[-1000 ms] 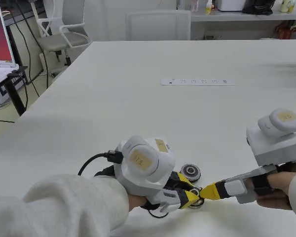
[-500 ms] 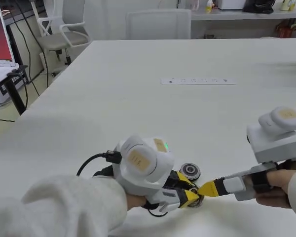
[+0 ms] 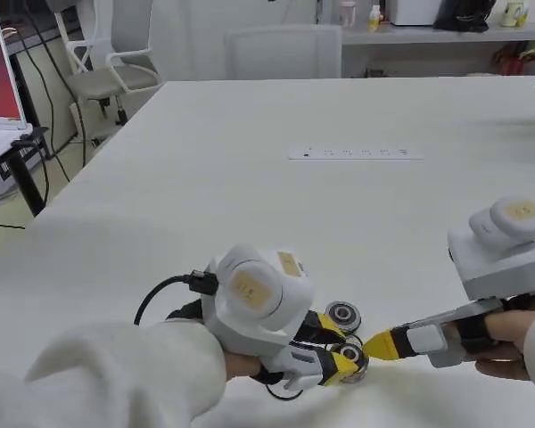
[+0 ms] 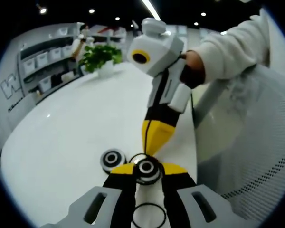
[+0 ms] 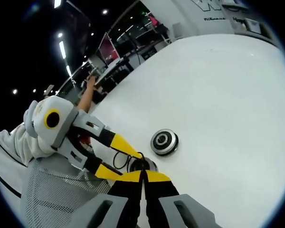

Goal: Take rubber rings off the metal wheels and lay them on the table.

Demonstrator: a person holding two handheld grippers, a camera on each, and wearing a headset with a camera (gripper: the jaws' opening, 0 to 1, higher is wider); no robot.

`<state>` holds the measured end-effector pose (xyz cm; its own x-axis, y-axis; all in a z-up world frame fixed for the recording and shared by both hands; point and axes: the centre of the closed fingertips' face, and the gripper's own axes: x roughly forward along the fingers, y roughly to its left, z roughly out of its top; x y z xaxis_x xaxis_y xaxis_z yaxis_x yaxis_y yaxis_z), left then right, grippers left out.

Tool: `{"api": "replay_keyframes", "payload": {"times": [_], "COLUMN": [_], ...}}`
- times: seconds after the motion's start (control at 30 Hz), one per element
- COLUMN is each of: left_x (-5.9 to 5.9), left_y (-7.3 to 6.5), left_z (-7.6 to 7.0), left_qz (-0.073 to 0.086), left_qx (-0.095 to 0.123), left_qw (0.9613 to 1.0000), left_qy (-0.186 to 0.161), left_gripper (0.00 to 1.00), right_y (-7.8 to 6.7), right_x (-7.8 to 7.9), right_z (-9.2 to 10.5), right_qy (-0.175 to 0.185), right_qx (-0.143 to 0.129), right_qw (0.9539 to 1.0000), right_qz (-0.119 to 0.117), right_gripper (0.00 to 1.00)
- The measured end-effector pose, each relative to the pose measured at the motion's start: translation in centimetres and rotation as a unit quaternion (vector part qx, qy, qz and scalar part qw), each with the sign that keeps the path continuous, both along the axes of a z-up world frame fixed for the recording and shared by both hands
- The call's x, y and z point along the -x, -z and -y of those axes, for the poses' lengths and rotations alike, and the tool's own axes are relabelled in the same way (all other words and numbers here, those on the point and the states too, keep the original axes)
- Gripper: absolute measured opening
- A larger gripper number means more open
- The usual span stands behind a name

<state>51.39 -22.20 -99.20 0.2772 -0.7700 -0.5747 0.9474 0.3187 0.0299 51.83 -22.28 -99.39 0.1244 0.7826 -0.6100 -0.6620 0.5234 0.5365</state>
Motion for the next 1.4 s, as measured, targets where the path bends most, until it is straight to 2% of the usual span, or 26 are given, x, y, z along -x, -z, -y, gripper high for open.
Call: {"api": "replay_keyframes", "payload": {"times": [0.1, 0.23, 0.27, 0.33, 0.47, 0.53, 0.57, 0.67, 0.8, 0.93, 1.0, 1.07, 1.13, 1.17, 1.2, 1.27, 1.33, 1.4], "left_x": [0.1, 0.3, 0.3, 0.5, 0.9, 0.8, 0.5, 0.3, 0.1, 0.2, 0.4, 0.6, 1.0, 1.1, 1.2, 1.4, 1.5, 2.0], "left_y": [-1.5, -2.8, -2.9, -3.2, -4.3, -4.7, -5.1, -6.4, -7.8, -8.6, -9.1, -9.6, -9.9, -10.0, -10.3, -11.0, -11.4, -11.3], "left_z": [0.1, 0.0, 0.0, -0.1, -0.1, -0.2, -0.4, -0.5, -1.5, -2.6, -3.4, -4.2, -5.2, -5.7, -6.4, -7.3, -8.1, -8.9], "left_qz": [0.007, 0.011, 0.012, 0.029, 0.024, 0.036, 0.053, 0.062, 0.070, 0.068, 0.075, 0.075, 0.067, 0.068, 0.077, 0.086, 0.084, 0.079], "left_qx": [0.018, 0.033, 0.031, 0.022, 0.035, 0.033, 0.027, 0.043, 0.057, 0.056, 0.055, 0.057, 0.056, 0.054, 0.051, 0.058, 0.068, 0.068], "left_qw": [0.9998, 0.9994, 0.9994, 0.9992, 0.9989, 0.9987, 0.9981, 0.9972, 0.9959, 0.9959, 0.9954, 0.9951, 0.9956, 0.9955, 0.9949, 0.9932, 0.9916, 0.9914], "left_qy": [0.005, 0.004, 0.004, 0.015, 0.018, 0.015, 0.012, 0.004, -0.011, -0.021, -0.025, -0.028, -0.035, -0.037, -0.041, -0.053, -0.071, -0.079], "left_gripper": [0.30, 0.35, 0.37, 0.40, 0.44, 0.45, 0.46, 0.50, 0.51, 0.54, 0.55, 0.57, 0.59, 0.59, 0.59, 0.57, 0.57, 0.59], "right_y": [-0.3, -0.4, -0.5, -0.7, -1.2, -1.4, -1.6, -2.0, -2.6, -2.9, -2.9, -2.9, -2.9, -2.9, -2.9, -2.8, -2.9, -3.0], "right_x": [-0.4, -0.4, -0.4, -0.5, -0.6, -0.7, -0.8, -0.9, -0.8, -0.7, -0.7, -0.5, -0.2, -0.2, -0.1, 0.1, 0.2, 0.3], "right_z": [0.1, 0.0, 0.0, -0.2, -0.3, -0.3, -0.4, -0.7, -1.1, -1.6, -1.7, -1.9, -2.1, -2.2, -2.3, -2.5, -2.6, -2.8], "right_qy": [0.008, 0.010, 0.009, 0.009, 0.011, 0.012, 0.013, 0.014, 0.012, 0.006, 0.004, 0.000, -0.004, -0.004, -0.007, -0.011, -0.013, -0.012], "right_qx": [-0.006, -0.008, -0.009, -0.013, -0.020, -0.024, -0.026, -0.035, -0.045, -0.051, -0.050, -0.051, -0.054, -0.055, -0.054, -0.053, -0.053, -0.058], "right_qw": [0.9999, 0.9999, 0.9999, 0.9999, 0.9997, 0.9996, 0.9995, 0.9991, 0.9987, 0.9985, 0.9984, 0.9984, 0.9984, 0.9983, 0.9984, 0.9984, 0.9984, 0.9981], "right_qz": [0.001, 0.003, 0.004, 0.005, 0.011, 0.012, 0.013, 0.016, 0.020, 0.022, 0.023, 0.023, 0.018, 0.017, 0.017, 0.017, 0.016, 0.015], "right_gripper": [0.00, 0.00, 0.00, 0.00, 0.00, 0.00, 0.00, 0.00, 0.00, 0.00, 0.00, 0.00, 0.00, 0.00, 0.00, 0.00, 0.00, 0.00]}}
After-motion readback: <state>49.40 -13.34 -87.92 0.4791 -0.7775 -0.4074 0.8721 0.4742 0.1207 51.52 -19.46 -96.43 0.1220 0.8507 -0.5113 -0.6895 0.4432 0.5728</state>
